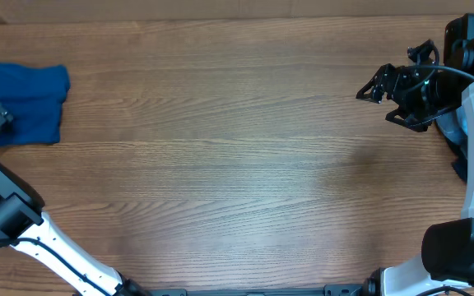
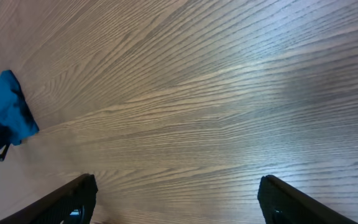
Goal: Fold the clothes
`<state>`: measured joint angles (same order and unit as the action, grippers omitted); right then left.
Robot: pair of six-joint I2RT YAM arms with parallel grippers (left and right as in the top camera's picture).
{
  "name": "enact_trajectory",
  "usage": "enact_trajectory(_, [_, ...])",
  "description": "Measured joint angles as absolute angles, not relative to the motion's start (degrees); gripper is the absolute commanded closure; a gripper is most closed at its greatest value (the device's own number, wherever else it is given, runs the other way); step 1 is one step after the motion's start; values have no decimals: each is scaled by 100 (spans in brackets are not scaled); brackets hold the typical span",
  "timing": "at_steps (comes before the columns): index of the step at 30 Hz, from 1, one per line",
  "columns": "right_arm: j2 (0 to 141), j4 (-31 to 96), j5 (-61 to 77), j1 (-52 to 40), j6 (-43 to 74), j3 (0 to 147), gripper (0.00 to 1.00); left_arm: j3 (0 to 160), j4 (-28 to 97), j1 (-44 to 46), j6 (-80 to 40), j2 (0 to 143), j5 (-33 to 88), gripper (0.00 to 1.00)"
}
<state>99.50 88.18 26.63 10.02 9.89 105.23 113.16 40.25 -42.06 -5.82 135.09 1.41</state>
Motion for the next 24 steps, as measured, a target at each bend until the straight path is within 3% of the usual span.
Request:
enact_trajectory(12, [9950, 8914, 2665, 1002, 1048, 10523, 13, 11242, 2849, -3820, -580, 13517, 150, 10])
enact_trajectory(24, [9950, 8882, 2665, 1002, 1048, 10523, 13, 11542, 5500, -3795, -401, 13517, 294, 24])
